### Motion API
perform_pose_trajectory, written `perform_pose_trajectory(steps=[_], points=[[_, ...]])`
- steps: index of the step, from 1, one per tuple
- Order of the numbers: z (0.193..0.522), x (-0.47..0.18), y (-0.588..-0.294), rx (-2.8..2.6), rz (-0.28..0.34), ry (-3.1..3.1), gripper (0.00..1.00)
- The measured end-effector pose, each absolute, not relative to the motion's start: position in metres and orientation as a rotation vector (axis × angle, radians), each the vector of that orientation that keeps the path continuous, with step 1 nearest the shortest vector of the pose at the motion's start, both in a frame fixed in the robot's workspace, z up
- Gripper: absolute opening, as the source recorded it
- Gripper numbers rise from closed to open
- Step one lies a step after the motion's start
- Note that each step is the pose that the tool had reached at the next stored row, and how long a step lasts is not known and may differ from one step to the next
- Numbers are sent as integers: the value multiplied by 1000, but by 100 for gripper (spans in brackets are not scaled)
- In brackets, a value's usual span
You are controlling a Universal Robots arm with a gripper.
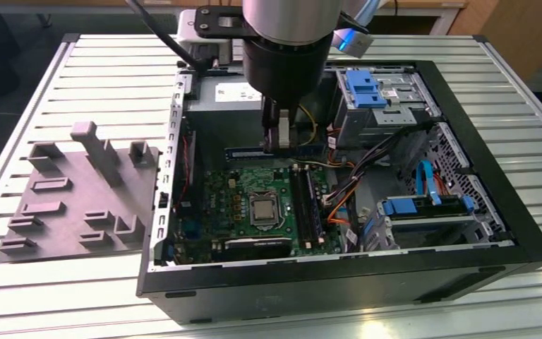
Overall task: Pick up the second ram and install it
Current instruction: 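Pick up the second ram and move it above second insertion slot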
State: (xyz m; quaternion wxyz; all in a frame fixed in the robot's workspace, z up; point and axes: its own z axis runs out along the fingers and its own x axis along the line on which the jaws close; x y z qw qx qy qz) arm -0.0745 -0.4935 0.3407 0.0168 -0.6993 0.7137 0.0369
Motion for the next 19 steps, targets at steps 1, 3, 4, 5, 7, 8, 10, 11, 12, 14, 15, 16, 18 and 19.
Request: perform_pose_trajectory(steps=[1,3,4,5,7,8,10,11,12,14,15,16,18,19], points=[[340,-74,-494,-2173,115,2220,11],[338,-74,-494,-2169,115,2222,11],[338,-74,-494,-2168,115,2224,11],[337,-74,-494,-2167,115,2225,11],[336,-74,-494,-2165,115,2227,11],[335,-74,-494,-2163,115,2228,11],[334,-74,-494,-2161,115,2231,11],[333,-73,-494,-2160,115,2232,11],[332,-73,-494,-2158,115,2233,11],[331,-73,-494,-2156,115,2235,11],[331,-73,-494,-2155,115,2236,11],[330,-73,-494,-2154,115,2237,11],[329,-73,-494,-2152,115,2239,11],[329,-73,-494,-2152,114,2239,11]])
